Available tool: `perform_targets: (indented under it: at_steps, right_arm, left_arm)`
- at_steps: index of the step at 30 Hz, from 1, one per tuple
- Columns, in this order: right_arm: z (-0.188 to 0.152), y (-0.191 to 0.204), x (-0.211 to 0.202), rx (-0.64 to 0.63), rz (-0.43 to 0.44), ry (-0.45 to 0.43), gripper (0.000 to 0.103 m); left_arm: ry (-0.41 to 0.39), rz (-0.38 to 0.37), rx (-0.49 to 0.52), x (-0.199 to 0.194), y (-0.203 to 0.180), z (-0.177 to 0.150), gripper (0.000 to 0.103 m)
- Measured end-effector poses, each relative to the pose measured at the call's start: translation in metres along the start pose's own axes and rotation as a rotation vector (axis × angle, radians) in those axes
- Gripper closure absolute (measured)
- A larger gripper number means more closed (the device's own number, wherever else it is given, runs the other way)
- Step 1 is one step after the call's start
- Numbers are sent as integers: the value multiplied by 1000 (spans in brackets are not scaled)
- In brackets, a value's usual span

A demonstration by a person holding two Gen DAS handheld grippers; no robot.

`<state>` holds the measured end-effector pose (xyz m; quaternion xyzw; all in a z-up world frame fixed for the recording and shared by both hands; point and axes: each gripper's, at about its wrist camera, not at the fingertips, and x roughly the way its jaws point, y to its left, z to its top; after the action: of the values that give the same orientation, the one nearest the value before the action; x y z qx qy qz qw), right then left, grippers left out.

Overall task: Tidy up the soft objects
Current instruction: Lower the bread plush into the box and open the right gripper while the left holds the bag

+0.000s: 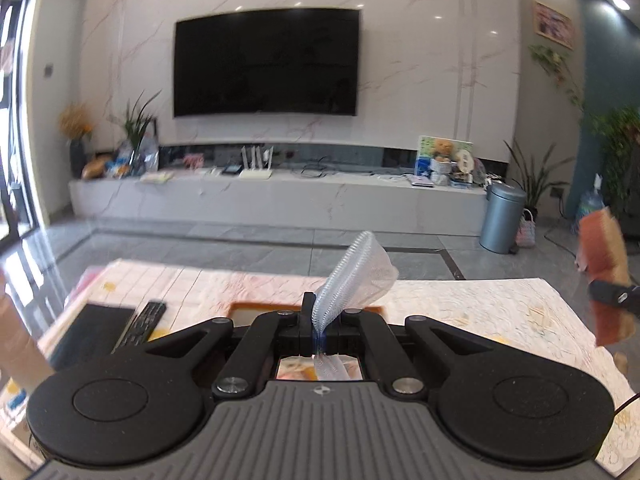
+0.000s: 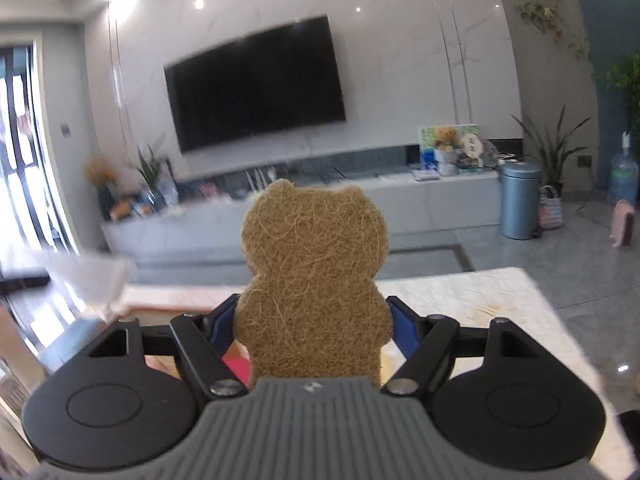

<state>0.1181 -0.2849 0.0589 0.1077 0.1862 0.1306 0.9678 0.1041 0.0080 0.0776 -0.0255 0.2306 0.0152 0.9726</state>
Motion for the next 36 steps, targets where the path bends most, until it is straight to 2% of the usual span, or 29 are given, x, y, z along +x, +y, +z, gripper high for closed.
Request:
perform_targets:
  at_steps: [2, 5, 8, 12, 14, 16, 18, 23, 26, 29, 31, 34, 36]
  right_arm:
    - [4, 18, 3, 12, 40, -7, 28]
    - [4, 50, 15, -10, 93, 27, 28]
    - [-2, 90, 41, -71, 104, 91, 28]
    - [-18, 143, 93, -150, 153, 228, 28]
    - [-28, 166, 124, -211, 132, 304, 28]
    - [-38, 189, 149, -316, 78, 347, 28]
    - [-46, 205, 170, -398, 49, 379, 28]
    - [-60, 216, 216, -436, 13, 512, 28]
    - [-72, 213, 237, -457, -41, 559, 28]
    - [-81, 209, 253, -442, -59, 614, 28]
    - [-90, 208, 258, -446, -79, 626, 28]
    - [-107, 214, 269, -533, -132, 632, 28]
    - [-116, 212, 275, -557, -135, 644, 29]
  left_arm:
    - [29, -19, -47, 6, 21, -1, 101]
    - [72, -62, -78, 18, 47, -7, 100]
    - [101, -77, -39, 27, 61, -16, 100]
    - [156, -116, -132, 50, 88, -30, 100]
    - [191, -121, -119, 61, 100, -36, 100]
    - [211, -68, -108, 69, 107, -43, 100]
    - [230, -65, -126, 73, 116, -48, 100]
    - [240, -81, -186, 71, 131, -49, 100]
    - [234, -114, -203, 68, 134, -48, 100]
    - [236, -118, -210, 69, 135, -47, 100]
    - [241, -116, -222, 71, 136, -47, 100]
    - [243, -118, -233, 71, 137, -47, 100]
    - [242, -119, -237, 71, 138, -47, 100]
